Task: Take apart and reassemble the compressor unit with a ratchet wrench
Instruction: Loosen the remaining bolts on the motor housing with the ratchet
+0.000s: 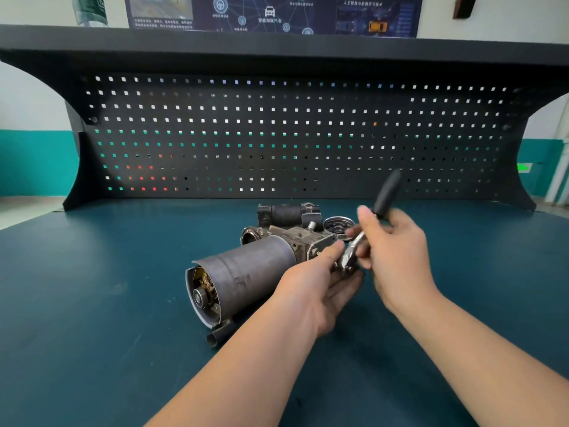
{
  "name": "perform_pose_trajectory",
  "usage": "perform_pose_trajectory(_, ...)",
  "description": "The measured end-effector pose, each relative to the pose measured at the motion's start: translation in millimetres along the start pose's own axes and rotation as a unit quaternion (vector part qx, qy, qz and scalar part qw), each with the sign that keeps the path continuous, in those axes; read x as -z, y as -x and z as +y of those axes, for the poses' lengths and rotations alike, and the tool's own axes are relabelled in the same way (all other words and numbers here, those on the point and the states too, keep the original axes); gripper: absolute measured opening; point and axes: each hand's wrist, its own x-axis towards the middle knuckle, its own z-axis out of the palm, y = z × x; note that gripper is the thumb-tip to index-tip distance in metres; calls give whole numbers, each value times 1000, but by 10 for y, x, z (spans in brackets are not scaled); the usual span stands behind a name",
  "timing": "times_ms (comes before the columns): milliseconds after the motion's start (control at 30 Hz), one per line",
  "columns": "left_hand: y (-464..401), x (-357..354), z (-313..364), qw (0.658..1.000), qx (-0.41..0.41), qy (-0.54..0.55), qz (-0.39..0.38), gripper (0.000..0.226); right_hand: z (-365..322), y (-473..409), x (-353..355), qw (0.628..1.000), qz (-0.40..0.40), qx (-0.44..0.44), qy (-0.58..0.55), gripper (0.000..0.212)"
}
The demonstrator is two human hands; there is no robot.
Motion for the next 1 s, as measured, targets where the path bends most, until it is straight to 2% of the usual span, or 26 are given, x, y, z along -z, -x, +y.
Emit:
perform_pose_trajectory(67,15,-5,23,1000,8,18,-4,17,-54,63,-13,989,-43,99,99,9)
perform_pose_trajectory(100,19,-5,28,1000,11,27,-2,16,-68,84,-17,985,-55,121,114,8)
perform_pose_trajectory(200,13,-3,22,1000,7,26,7,15,-73,77,-12,988,-59,106,99,7)
perform_pose_trajectory(267,4,0,10,1000,4,15,7,17,-44,11,-1,998,-19,17,51,11)
perform_pose_trajectory(333,-7,2,-2,1000,8,7,7,17,4,-46,18,990,33,-128,-44,16)
perform_pose_trajectory(400,-20,-1,-5,1000,10,0,10,13,65,-51,37,951,74,-264,-146,19)
perform_pose_trajectory(467,-33,1,-11,1000,8,-3,18,12,102,-40,42,920,94,-323,-201,21)
perform_pose_trajectory(533,-38,7,-27,1000,7,-4,22,14,99,-47,24,934,80,-288,-195,20)
perform_pose_trajectory(567,-40,11,-36,1000,5,-6,21,18,75,-50,18,958,63,-232,-157,19)
perform_pose_trajectory(633,-37,12,-49,1000,2,-10,18,22,-18,-28,15,998,1,-55,-1,14)
perform_pose_trajectory(700,-27,7,-51,1000,0,1,5,16,-88,38,16,981,-84,114,130,8)
perform_pose_trajectory(767,-14,0,-38,1000,4,18,-1,16,-105,113,-11,950,-138,201,195,6)
perform_pose_trajectory(800,-11,0,-33,1000,2,22,3,18,-108,138,-28,944,-138,214,211,5)
perform_pose_trajectory(867,-3,-1,-31,1000,-6,25,12,17,-115,137,-44,961,-102,179,184,5)
perform_pose_trajectory(933,-15,-3,-39,999,-13,27,21,12,-117,67,-28,991,-41,75,104,12)
perform_pose_trajectory(1000,-22,-3,-42,999,-15,21,28,12,-75,-11,7,995,24,-86,-41,18)
